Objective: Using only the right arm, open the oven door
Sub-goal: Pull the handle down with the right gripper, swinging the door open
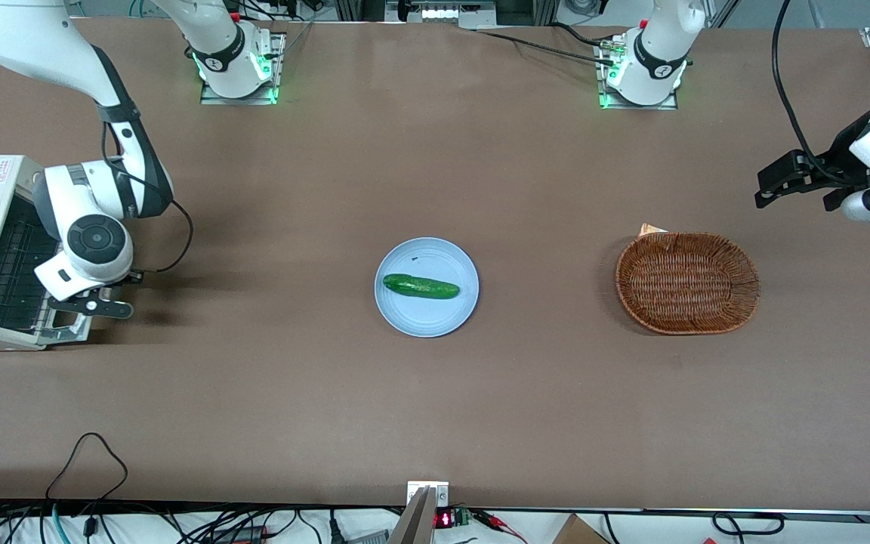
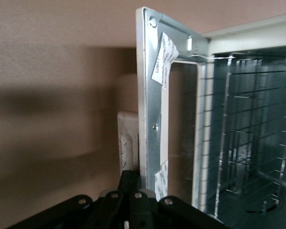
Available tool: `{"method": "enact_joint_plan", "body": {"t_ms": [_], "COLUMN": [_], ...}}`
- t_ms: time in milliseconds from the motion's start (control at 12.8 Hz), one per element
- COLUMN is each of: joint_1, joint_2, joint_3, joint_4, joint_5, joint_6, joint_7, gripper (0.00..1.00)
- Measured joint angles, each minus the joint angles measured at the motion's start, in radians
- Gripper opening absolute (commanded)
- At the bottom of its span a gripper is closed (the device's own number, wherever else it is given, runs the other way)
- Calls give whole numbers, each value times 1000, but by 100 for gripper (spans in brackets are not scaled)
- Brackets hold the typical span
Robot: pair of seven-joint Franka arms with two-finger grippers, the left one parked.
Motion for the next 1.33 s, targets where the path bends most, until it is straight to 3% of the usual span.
{"method": "enact_joint_plan", "body": {"t_ms": [1330], "joint_1": [-7], "joint_2": [144], "joint_3": [6], "joint_4": [83], "joint_5": [65], "joint_6": [18], "joint_7": [2], "gripper": [1]}}
